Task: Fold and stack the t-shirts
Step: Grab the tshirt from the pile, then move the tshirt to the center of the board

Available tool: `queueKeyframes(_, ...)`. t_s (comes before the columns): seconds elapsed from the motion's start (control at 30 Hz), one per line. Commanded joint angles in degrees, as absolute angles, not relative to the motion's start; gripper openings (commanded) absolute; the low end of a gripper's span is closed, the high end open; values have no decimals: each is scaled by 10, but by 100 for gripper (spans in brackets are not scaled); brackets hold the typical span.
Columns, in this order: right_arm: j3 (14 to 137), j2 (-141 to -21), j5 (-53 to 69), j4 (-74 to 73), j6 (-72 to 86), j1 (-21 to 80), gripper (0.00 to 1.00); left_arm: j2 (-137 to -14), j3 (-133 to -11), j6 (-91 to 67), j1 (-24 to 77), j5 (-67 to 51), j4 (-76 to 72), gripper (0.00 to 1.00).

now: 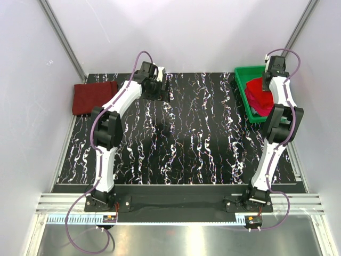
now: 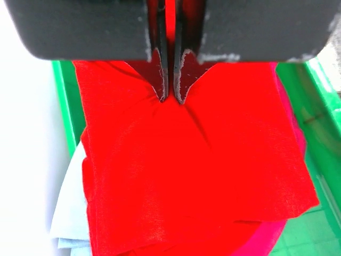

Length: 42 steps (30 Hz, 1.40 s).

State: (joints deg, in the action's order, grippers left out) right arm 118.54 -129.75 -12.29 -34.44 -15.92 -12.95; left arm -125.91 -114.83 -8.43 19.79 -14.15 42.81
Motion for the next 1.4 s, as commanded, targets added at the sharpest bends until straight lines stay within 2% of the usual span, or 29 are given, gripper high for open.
queueKeyframes(0.0,1215,-1274,-92,-363,-126,-128,0,-1243,-1157,-74,200,-118,417,98)
queueKeyframes(0.13,1237,-1227,-28,-381,-100,-126,0,-1243,-1167,-66,198,-91,418,97)
queueKeyframes(0.2,1254,-1209,42,-400,-93,-120,0,-1240,-1178,-63,193,-77,418,97)
queueKeyframes(0.4,1254,-1140,153,-424,-79,-68,0,-1238,-1220,-44,155,39,411,99)
queueKeyframes(0.57,1234,-1092,178,-423,-85,-12,0,-1238,-1243,-47,95,11,415,99)
queueKeyframes(0.73,1244,-1074,217,-425,-64,-3,0,-1211,-1222,-36,65,18,411,99)
queueKeyframes(0.93,1266,-1071,337,-428,-19,25,0,-1182,-1188,-33,55,81,402,99)
queueKeyframes(1.07,1253,-1078,478,-480,-28,55,0,-1176,-1177,-32,49,94,403,99)
queueKeyframes(1.27,1089,-1063,426,-488,-70,83,0,-1160,-1175,-27,48,103,403,99)
queueKeyframes(1.37,1087,-1087,389,-509,-104,125,0,-1145,-1165,-30,41,112,402,99)
